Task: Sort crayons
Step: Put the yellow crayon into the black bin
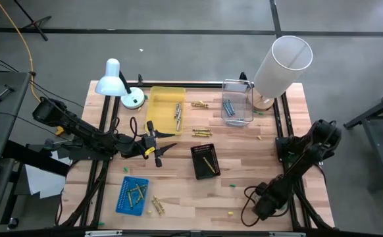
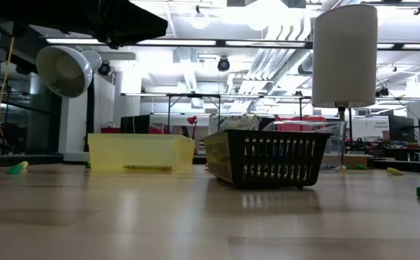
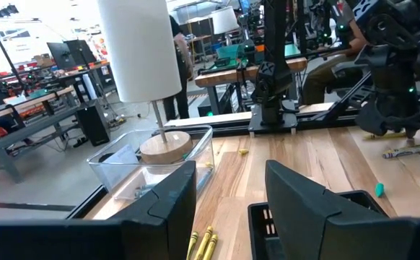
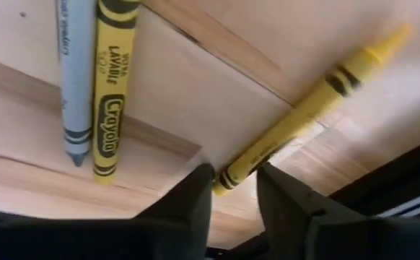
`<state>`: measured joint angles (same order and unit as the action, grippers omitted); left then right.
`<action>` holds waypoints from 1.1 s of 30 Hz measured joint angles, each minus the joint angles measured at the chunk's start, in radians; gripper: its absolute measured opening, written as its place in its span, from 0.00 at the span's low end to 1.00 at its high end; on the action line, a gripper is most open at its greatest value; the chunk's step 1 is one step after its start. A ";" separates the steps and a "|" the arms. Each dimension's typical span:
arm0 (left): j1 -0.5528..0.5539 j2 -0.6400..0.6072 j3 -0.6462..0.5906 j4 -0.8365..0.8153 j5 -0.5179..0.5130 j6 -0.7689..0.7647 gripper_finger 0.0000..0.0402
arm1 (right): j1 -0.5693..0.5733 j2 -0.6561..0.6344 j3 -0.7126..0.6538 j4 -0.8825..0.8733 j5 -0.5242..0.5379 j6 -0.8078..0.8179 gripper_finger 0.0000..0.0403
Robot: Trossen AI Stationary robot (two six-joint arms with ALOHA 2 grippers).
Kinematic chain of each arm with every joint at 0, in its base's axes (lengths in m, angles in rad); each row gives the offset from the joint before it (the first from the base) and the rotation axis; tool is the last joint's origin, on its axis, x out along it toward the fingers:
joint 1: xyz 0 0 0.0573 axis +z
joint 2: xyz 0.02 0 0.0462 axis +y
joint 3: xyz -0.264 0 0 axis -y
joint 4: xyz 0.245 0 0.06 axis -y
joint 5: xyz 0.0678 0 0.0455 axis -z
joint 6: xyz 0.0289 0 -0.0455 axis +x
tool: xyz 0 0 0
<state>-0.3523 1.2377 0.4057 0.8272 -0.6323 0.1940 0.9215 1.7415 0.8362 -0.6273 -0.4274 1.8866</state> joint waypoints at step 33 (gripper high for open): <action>0.000 -0.093 0.000 -0.024 -0.017 -0.030 0.38 | -0.180 -0.153 0.196 -0.367 0.284 -0.395 0.00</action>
<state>-0.3527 1.1450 0.4057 0.8032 -0.6495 0.1636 0.7418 1.5885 1.0327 -0.9939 -0.1432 1.4913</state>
